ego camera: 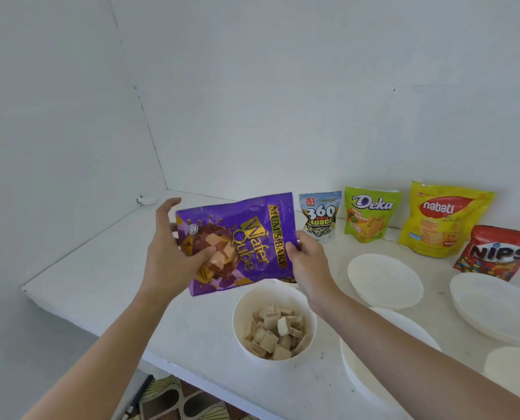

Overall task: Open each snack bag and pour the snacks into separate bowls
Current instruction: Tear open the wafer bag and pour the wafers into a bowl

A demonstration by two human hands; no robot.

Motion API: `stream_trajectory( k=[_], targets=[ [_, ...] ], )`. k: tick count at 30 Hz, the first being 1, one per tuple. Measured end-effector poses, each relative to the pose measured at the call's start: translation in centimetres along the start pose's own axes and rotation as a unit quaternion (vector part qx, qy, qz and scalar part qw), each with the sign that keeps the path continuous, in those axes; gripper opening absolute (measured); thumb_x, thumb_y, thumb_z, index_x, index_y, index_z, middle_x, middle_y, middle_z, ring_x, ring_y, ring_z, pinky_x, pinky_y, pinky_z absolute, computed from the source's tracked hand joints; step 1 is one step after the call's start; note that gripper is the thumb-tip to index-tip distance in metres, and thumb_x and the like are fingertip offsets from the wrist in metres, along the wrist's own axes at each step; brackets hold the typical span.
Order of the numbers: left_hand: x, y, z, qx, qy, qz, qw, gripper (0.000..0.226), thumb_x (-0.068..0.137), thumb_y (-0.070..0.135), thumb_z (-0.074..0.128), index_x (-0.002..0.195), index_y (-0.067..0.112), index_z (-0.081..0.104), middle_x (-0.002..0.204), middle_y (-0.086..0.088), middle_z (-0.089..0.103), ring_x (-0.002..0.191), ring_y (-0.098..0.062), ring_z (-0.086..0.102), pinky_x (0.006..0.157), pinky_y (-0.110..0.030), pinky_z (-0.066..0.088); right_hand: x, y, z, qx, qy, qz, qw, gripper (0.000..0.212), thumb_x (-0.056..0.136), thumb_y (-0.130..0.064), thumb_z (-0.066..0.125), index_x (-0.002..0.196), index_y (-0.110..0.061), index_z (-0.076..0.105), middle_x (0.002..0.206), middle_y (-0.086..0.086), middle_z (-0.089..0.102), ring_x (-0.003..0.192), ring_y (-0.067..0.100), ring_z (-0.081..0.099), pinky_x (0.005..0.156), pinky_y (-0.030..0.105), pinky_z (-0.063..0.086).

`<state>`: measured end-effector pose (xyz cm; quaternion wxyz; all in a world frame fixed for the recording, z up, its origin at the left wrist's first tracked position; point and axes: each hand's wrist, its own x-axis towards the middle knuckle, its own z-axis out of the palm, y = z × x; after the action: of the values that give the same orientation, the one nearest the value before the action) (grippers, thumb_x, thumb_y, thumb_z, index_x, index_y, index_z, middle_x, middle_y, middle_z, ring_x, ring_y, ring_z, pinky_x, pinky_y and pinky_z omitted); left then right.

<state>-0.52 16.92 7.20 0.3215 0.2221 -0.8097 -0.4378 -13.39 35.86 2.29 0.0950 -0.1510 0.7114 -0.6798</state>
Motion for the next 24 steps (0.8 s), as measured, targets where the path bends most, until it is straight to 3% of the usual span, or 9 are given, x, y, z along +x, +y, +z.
stream_trajectory(
  k=[3,4,6,9,12,17,21,24],
  targets=[
    [1.1,1.0,-1.5,0.126,0.017,0.061,0.990,0.091,0.074,0.022,0.089,0.144,0.043,0.036,0.128,0.001,0.041,0.108,-0.016,0.057,0.093,-0.044,0.052,0.6,-2.0,0.9,-0.070,-0.002,-0.074,0.995,0.018,0.104,-0.011,0.046,0.097,-0.013,0.062,0.086,-0.002,0.071,0.079,0.022,0.068,0.065,0.038,0.054],
    [1.4,1.3,-2.0,0.170,0.023,0.081,0.982,0.083,0.076,0.027,0.087,0.142,0.043,0.040,0.132,0.001,0.039,0.119,-0.019,0.052,0.102,-0.046,0.043,0.8,-2.6,1.3,-0.089,-0.008,-0.102,0.991,0.018,0.103,-0.010,0.048,0.096,-0.014,0.064,0.084,-0.004,0.071,0.078,0.021,0.067,0.066,0.038,0.053],
    [1.7,2.1,-3.1,0.242,0.026,0.125,0.962,0.066,0.082,0.037,0.081,0.139,0.042,0.047,0.136,0.005,0.042,0.131,-0.019,0.044,0.104,-0.042,0.028,1.0,-3.9,2.4,-0.115,-0.029,-0.151,0.981,0.019,0.100,-0.008,0.052,0.095,-0.016,0.068,0.083,-0.006,0.071,0.077,0.014,0.065,0.068,0.031,0.050],
    [1.4,4.0,-4.6,0.256,0.011,0.175,0.951,0.052,0.090,0.046,0.070,0.137,0.046,0.047,0.132,0.013,0.046,0.123,-0.010,0.050,0.101,-0.038,0.024,0.9,-5.9,4.8,-0.138,-0.074,-0.210,0.965,0.015,0.097,-0.010,0.058,0.095,-0.018,0.070,0.084,-0.010,0.070,0.077,0.001,0.062,0.065,0.010,0.043],
    [0.5,5.1,-6.5,0.299,0.032,0.196,0.933,0.045,0.092,0.051,0.057,0.135,0.046,0.050,0.125,0.014,0.050,0.116,-0.011,0.052,0.099,-0.036,0.027,0.2,-7.7,7.6,-0.152,-0.108,-0.268,0.945,0.007,0.095,-0.014,0.064,0.094,-0.016,0.070,0.085,-0.009,0.071,0.081,0.001,0.063,0.067,0.008,0.045],
    [-1.5,4.6,-12.6,0.428,0.049,0.152,0.890,0.028,0.096,0.048,0.046,0.116,0.043,0.065,0.103,0.012,0.060,0.102,-0.018,0.056,0.092,-0.042,0.032,-2.2,-9.9,12.2,-0.170,-0.178,-0.335,0.909,0.008,0.091,-0.014,0.066,0.093,-0.016,0.073,0.085,-0.005,0.072,0.079,0.010,0.063,0.072,0.022,0.049],
    [-5.0,2.9,-16.9,0.440,-0.001,0.070,0.895,0.021,0.103,0.034,0.048,0.114,0.035,0.067,0.098,0.008,0.061,0.093,-0.022,0.061,0.083,-0.038,0.045,-5.3,-10.0,16.6,-0.178,-0.252,-0.356,0.882,0.005,0.089,-0.016,0.068,0.091,-0.018,0.072,0.084,-0.005,0.072,0.079,0.014,0.065,0.073,0.033,0.054],
    [-8.7,1.3,-19.2,0.467,0.026,0.001,0.884,0.022,0.105,0.033,0.046,0.114,0.034,0.066,0.100,0.008,0.062,0.094,-0.022,0.061,0.074,-0.032,0.037,-8.5,-8.7,19.8,-0.188,-0.297,-0.365,0.862,0.004,0.088,-0.020,0.067,0.089,-0.022,0.070,0.083,-0.008,0.071,0.077,0.013,0.065,0.072,0.036,0.055]
  ],
)
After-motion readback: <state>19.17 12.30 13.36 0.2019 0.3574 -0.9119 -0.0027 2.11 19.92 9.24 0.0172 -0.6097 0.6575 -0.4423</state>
